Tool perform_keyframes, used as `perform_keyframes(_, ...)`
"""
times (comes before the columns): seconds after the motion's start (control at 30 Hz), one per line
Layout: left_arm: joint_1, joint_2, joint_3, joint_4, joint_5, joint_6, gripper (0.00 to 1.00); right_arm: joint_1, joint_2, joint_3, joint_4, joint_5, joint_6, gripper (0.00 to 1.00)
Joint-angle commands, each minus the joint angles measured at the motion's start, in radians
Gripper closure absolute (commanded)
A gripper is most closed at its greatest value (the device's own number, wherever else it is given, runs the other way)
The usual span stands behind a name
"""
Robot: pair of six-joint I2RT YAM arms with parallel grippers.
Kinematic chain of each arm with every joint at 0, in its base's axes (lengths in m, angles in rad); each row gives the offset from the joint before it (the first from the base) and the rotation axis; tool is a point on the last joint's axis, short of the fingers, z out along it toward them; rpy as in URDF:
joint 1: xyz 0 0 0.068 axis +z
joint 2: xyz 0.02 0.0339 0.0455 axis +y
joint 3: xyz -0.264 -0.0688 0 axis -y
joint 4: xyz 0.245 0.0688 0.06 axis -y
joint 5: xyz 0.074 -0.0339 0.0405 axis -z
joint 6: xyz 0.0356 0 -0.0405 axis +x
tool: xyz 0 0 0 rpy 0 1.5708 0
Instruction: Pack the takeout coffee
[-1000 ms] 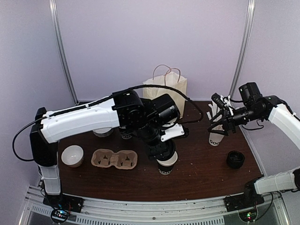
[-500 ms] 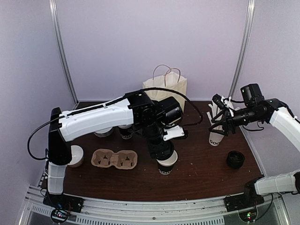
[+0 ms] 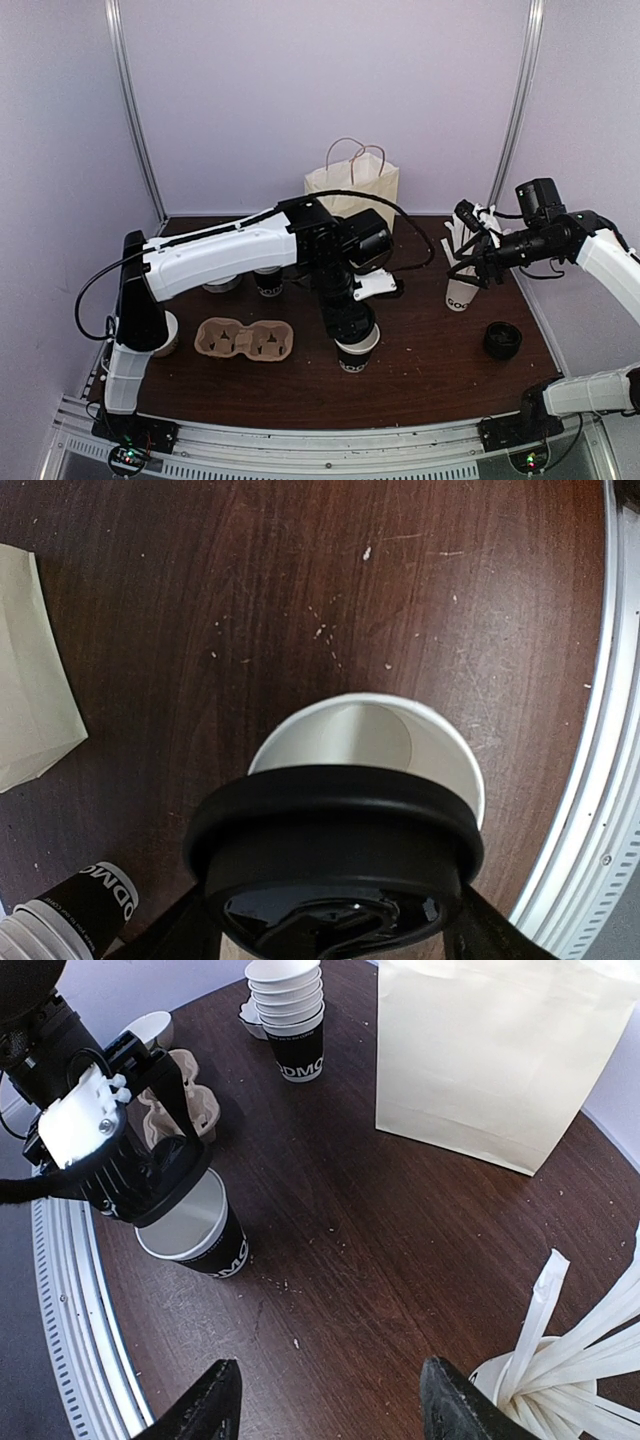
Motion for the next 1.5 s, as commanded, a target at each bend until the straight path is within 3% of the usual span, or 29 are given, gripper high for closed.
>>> perform_keyframes(0.0,0.007,0.022,0.037,-0.007,0.029,0.012,0.23,-0.006,-0.013,-0.014,0.026,0.015,0.007,0.35)
perform_keyframes(0.9,0.006,0.047,0.050,-0.008,0.093,0.013,0.15,-0.007,-0.006,-0.024,0.032,0.018,0.002,0.35)
perform_keyframes(0.93,0.006,0.047,0.051,-0.005,0.094,0.015,0.05,-0.007,-0.006,-0.024,0.031,0.018,0.002,0.35)
perform_keyframes(0.97,0.006,0.047,0.051,-0.006,0.095,0.017,0.03,-0.007,-0.005,-0.024,0.031,0.018,0.002,0.35)
perform_keyframes(1.47,0.006,-0.039,0.059,-0.002,0.092,0.038,0.03,-0.006,0.016,-0.006,0.005,-0.002,-0.017,0.34)
